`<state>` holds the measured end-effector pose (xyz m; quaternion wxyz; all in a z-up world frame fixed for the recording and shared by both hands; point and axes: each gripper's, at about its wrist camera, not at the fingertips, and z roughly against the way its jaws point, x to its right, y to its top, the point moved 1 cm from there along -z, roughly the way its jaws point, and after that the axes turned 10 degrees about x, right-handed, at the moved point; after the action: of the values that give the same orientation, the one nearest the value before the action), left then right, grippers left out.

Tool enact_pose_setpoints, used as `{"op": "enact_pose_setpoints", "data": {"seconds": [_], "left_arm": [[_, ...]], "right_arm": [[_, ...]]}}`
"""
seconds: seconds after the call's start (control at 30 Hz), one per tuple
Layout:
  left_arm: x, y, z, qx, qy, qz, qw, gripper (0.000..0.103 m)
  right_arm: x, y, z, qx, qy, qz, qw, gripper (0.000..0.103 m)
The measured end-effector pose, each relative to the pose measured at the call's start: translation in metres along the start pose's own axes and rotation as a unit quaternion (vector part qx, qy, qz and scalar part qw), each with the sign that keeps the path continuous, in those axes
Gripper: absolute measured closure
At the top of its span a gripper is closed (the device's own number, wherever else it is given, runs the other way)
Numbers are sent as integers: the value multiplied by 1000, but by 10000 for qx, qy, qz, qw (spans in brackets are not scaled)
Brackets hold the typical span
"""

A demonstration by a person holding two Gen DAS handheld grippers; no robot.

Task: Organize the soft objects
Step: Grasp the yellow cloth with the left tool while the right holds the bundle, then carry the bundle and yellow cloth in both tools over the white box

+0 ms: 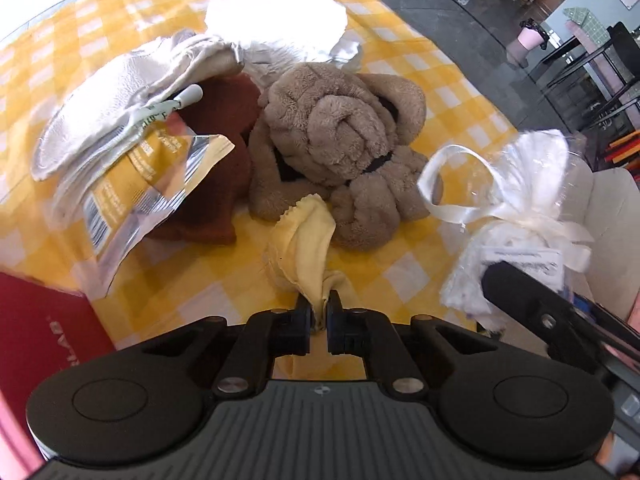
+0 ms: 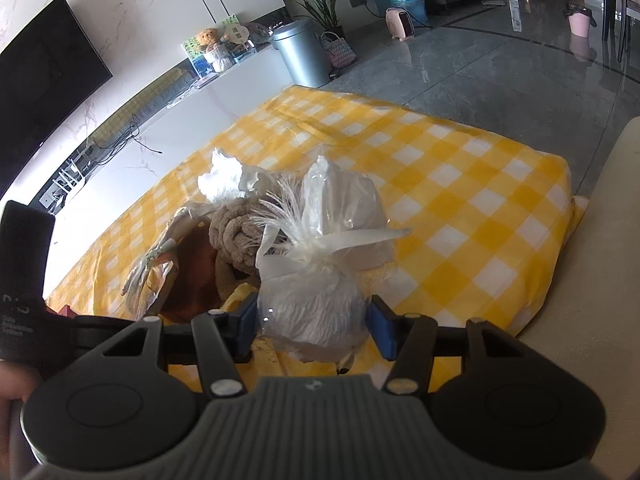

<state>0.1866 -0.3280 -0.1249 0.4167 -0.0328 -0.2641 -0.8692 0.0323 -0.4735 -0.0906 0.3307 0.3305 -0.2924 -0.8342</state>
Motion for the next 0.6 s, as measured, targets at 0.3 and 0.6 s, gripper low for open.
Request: {"op": "enact_pose_setpoints", "data": {"seconds": [0.3, 0.6], "left_arm": [[18, -10, 67, 228, -84, -224, 9995, 95], [21, -36, 148, 1116, -15, -280, 9934, 94]], "right_arm": [[-8, 0, 5, 144, -38, 226, 9996, 47], [-26, 1, 18, 400, 77, 521, 9978, 47]]}}
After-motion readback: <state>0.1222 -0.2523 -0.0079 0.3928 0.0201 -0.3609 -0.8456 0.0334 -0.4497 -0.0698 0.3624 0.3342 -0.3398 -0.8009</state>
